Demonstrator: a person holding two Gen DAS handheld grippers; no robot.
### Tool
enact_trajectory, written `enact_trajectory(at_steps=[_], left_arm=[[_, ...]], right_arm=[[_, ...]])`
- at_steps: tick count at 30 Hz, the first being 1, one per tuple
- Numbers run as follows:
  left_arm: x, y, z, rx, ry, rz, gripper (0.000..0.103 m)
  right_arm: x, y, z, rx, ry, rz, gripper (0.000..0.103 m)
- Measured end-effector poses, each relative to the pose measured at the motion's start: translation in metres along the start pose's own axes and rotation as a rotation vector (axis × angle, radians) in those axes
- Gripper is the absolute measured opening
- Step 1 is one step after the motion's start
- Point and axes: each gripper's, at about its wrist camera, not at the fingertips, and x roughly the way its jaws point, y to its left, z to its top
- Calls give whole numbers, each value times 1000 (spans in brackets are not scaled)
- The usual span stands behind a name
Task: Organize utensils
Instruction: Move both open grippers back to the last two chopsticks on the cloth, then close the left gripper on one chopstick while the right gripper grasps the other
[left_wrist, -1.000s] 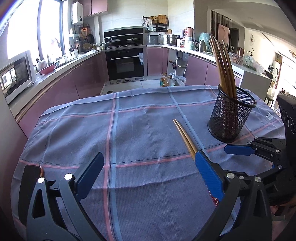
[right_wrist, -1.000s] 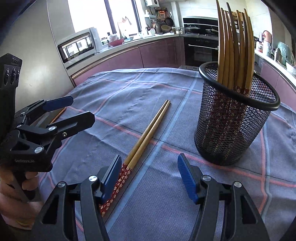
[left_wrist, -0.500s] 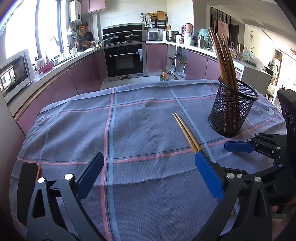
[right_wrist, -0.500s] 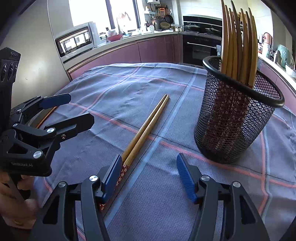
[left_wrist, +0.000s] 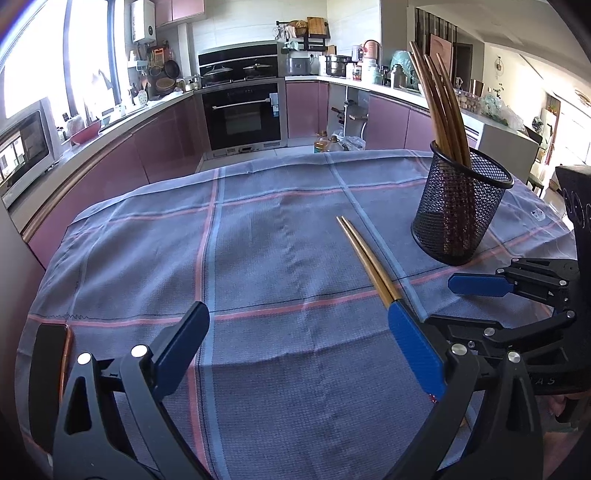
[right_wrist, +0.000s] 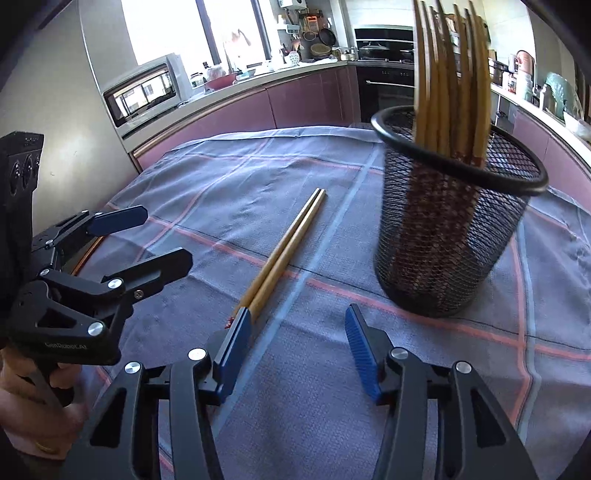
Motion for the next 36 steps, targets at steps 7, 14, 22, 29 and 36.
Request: enact_trajectory(at_steps=[7,14,22,29,36], left_arm=[[-2,6,-2,-12,1,7,94],[1,5,-4,-6,6,-5,94],[6,-7,-5,39,28,-31,94],[19,-24,-6,86,74,-82,85],[29,-38,-9,135,113,-98,75]], right_arm=[[6,10,3,-46,11,-32,51],[3,3,1,-37,26,-50,51],[1,-5,-2,-2,26,-39,48],[-6,-20,-5,41,24,-28,45],[-3,-20,-2,38,27,-24,44]])
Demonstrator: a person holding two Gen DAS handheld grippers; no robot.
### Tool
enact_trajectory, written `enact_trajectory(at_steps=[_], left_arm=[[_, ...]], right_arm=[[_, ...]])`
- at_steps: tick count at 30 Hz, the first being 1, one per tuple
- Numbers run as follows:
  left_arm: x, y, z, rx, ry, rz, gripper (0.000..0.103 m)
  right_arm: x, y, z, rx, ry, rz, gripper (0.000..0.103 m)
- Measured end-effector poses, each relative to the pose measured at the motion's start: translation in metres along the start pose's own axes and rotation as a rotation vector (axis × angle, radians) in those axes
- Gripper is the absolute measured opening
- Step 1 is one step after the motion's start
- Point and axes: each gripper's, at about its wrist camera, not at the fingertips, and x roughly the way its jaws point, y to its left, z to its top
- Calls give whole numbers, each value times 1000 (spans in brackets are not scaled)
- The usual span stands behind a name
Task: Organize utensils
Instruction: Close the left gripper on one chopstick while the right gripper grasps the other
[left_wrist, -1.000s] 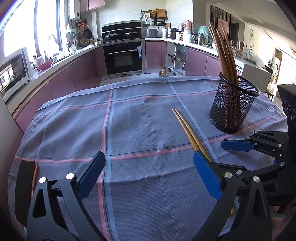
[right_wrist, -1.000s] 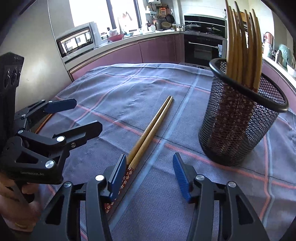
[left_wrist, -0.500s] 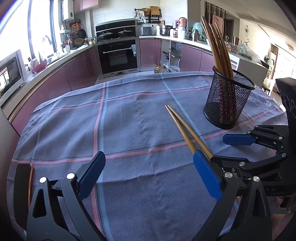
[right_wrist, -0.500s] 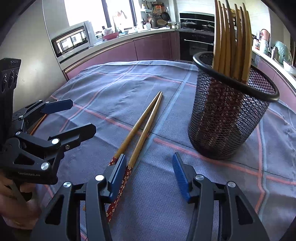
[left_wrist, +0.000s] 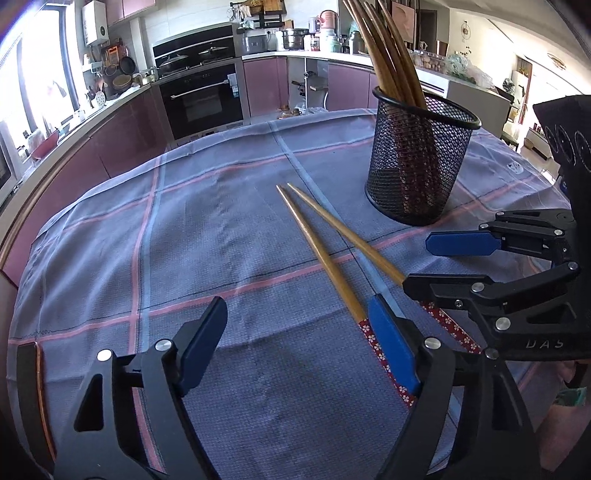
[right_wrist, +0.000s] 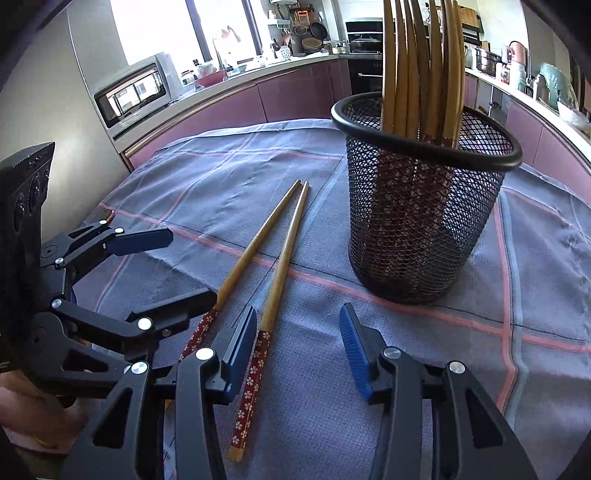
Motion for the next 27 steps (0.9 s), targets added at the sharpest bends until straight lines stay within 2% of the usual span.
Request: enact_trajectory(at_steps=[2,5,11,16,19,21,27], left_arm=[[2,-1,0,-6,3,-11,72],[7,-2,0,-5,27,-8,58],[6,-1,-3,-25,29,-14,56],[3,-1,-6,-31,28,-19,51],[2,0,-8,-33,28,-24,48],[1,1,-8,-36,29,-28,48],[2,6,-3,-43,25,-33,49]], right_arm=[[0,-2,1,9,0,7,44],[0,-3,2,9,1,8,44],[7,4,8,-5,-2,17,43],[12,9,13,-19,-5,-10,37],[11,4,12,-2,-5,-20,24],[10,0,11,12,-1,-17,22],[11,-2,13,25,4,-7,22]])
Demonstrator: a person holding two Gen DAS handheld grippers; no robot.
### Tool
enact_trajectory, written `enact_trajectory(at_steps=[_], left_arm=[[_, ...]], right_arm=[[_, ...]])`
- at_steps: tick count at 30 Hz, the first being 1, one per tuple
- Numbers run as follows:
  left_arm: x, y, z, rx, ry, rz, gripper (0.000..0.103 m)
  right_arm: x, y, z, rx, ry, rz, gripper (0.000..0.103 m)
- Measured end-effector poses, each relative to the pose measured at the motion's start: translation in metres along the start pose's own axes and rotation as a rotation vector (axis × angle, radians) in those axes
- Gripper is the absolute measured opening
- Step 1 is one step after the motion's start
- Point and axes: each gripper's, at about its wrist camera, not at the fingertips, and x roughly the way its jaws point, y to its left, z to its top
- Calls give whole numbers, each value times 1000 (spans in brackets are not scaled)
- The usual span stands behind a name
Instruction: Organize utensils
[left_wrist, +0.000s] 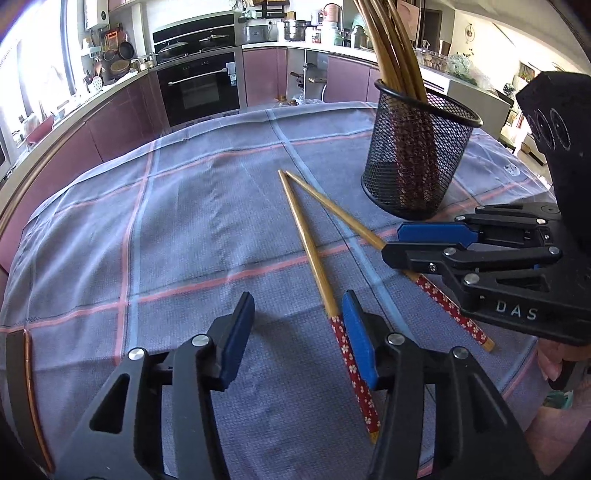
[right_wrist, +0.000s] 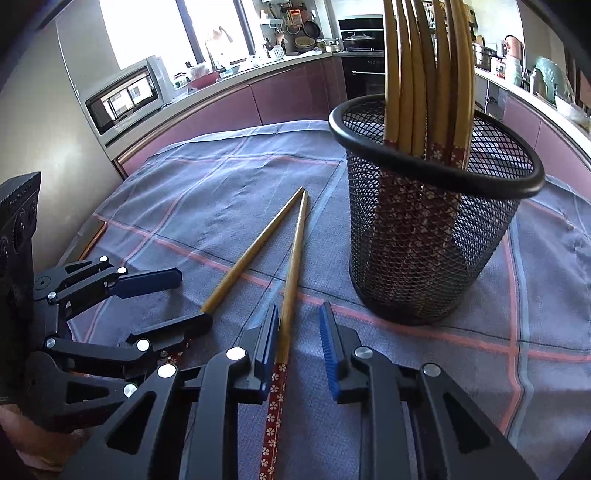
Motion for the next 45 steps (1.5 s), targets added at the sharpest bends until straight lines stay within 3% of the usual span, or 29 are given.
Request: enact_trajectory(at_steps=[10,13,15,18,29,33,34,36,43,45], left_arm=[[18,5,20,13,18,-4,45],[21,6,24,12,22,-8,37],[21,6,25,8,22,-16,22],[19,8,24,-10,22,-20,10],[3,8,2,-44,30,-40,9],[1,4,4,-12,19,-38,25],[2,3,7,-2,17,-29,26],[6,2,12,12,15,-27,27],[24,1,26,23,32,-13,25],[26,1,27,21,31,-12,20]], right_arm=[[12,5,13,-21,1,-10,22],[14,6,14,-24,-3,-18,21],[15,5,14,-23,-5,-23,18],[13,2,12,-8,-6,-15,9],[-2,0,-5,-5,2,24,6],[-4,4,-7,-42,11,-3,7],[-4,6,-6,-54,10,-14,13],[-3,9,-5,-71,4,-37,24],[7,14,3,-99,-3,-69,24],[9,14,4,-98,-4,-71,18]])
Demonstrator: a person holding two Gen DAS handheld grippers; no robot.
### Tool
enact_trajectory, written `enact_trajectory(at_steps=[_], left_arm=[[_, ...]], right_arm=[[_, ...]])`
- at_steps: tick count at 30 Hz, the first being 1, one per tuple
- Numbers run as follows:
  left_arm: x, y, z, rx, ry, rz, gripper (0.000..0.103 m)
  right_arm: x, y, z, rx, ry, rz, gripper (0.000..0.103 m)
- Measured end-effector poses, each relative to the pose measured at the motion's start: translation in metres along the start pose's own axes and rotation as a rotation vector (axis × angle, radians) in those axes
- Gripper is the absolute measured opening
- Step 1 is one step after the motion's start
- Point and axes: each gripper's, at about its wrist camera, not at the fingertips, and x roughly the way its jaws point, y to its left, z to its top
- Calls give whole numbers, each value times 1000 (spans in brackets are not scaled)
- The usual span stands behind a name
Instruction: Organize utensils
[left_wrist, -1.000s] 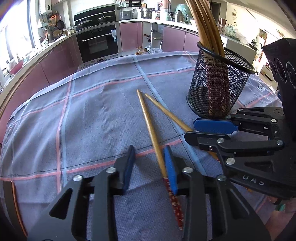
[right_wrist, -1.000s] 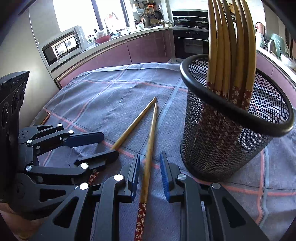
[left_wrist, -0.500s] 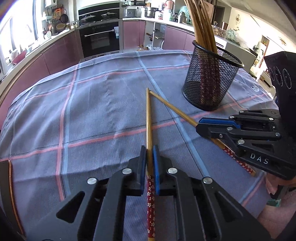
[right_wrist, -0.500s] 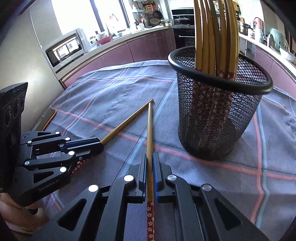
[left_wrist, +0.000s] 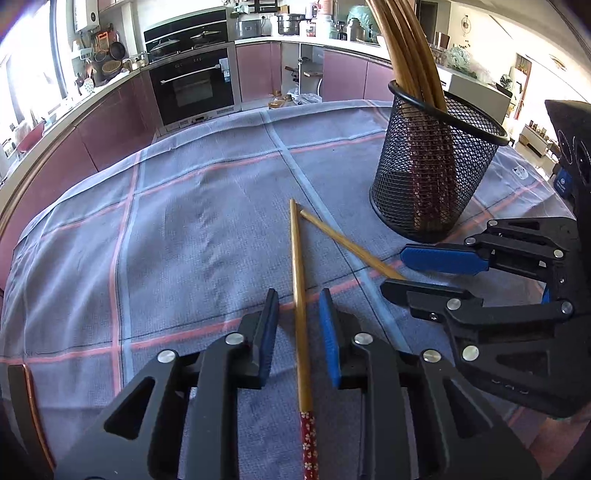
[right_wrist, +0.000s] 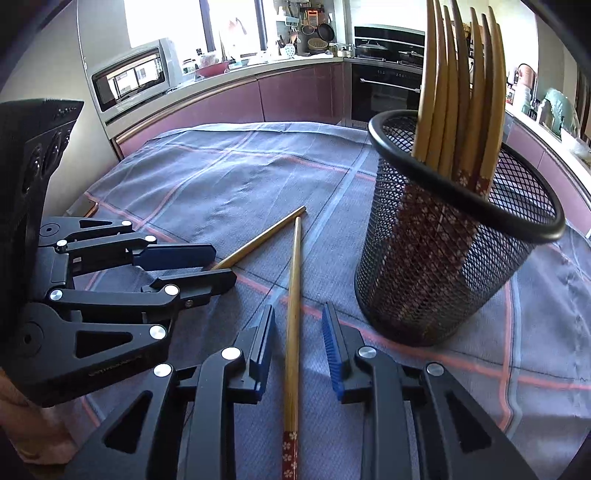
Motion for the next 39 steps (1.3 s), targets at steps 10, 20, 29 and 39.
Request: enact_trajectory(at_steps=[10,20,29,39], left_arm=[[1,0,0,-43,-12,-5,8],[-19,2,-2,-58,-55,-20,8],[-47,3,2,-69,-116,-58,8],[-77,8,4,-91,-163,-143,8]], right_arm=[[-5,-7,-2,42,-11,38,6],[-36,-11,0,57,-87,104,6],[-59,-9,1,60,-144,129,6],[-85,-15,0,89,-199,177,6]])
